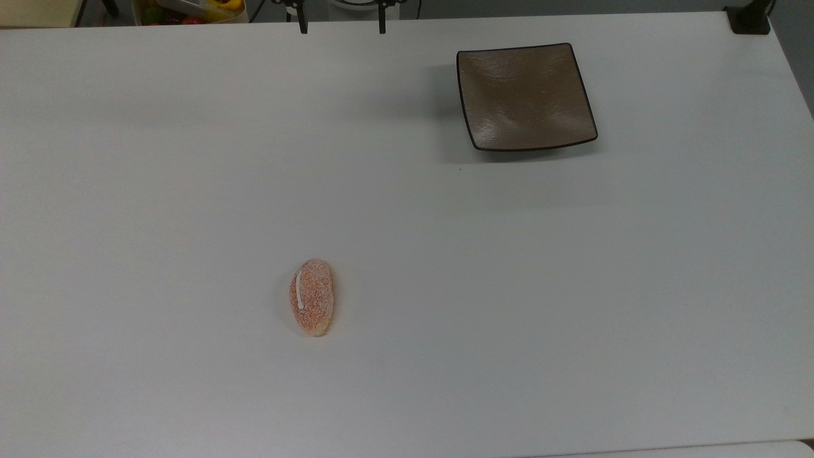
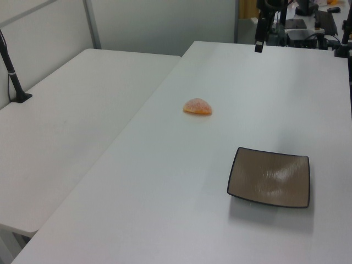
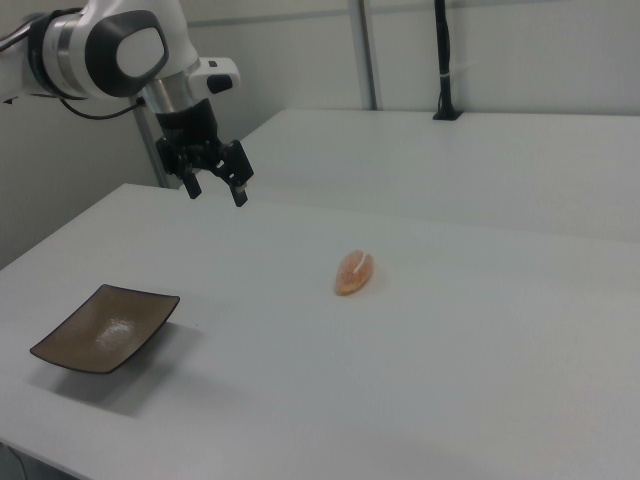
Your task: Bread is placed on a ceramic plate
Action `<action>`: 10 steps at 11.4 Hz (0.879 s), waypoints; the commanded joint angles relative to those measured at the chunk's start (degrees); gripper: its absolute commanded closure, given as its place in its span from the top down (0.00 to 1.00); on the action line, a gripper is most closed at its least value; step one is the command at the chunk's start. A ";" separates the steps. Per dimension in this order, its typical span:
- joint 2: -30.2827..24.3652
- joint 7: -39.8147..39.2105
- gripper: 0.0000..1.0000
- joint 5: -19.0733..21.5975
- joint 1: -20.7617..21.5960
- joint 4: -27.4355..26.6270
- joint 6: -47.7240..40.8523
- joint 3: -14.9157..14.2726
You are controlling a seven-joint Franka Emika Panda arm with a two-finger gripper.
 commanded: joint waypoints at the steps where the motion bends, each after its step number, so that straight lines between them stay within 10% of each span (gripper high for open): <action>1: -0.67 -0.86 1.00 0.83 1.10 -1.31 -0.96 -0.90; 10: 7.93 -2.80 1.00 -1.01 0.57 5.44 2.27 -0.98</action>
